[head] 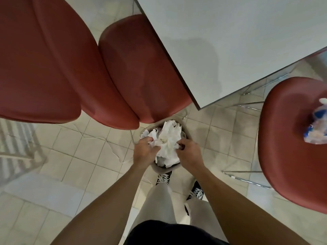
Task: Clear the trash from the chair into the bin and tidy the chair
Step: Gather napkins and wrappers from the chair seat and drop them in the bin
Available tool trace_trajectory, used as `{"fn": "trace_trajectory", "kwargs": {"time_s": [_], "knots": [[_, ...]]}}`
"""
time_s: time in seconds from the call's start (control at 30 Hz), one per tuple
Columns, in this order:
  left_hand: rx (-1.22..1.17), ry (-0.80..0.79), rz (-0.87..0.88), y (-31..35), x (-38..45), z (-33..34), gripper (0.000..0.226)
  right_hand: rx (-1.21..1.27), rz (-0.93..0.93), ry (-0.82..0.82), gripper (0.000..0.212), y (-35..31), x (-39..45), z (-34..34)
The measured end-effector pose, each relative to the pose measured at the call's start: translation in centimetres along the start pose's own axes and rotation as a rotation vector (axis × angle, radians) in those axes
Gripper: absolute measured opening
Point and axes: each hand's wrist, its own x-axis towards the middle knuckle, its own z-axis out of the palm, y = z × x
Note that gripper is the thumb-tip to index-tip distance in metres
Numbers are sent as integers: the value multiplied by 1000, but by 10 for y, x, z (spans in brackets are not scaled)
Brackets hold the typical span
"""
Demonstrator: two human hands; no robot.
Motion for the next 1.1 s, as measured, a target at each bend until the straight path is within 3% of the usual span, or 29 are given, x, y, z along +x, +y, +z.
{"fn": "trace_trajectory", "kwargs": {"time_s": [0.17,0.27,0.47,0.6,0.73,1.0,1.1], "knots": [[125,-70,106,-24,19,22,32,-111,42,-19,11,2,19,33],[217,-103,158,-38,29,42,25,-240,49,-60,18,15,25,49],[444,-191,254,-50,38,67,38,-471,62,-179,31,37,29,59],[590,-168,256,-36,24,53,43,-349,96,-218,50,33,19,40],[654,-100,268,-13,-2,36,40,-240,44,-150,59,27,0,8],[677,-68,373,46,-71,45,42,-127,-4,-26,47,48,-48,-79],[647,-75,429,79,-100,70,33,-106,22,25,49,69,-64,-120]]}}
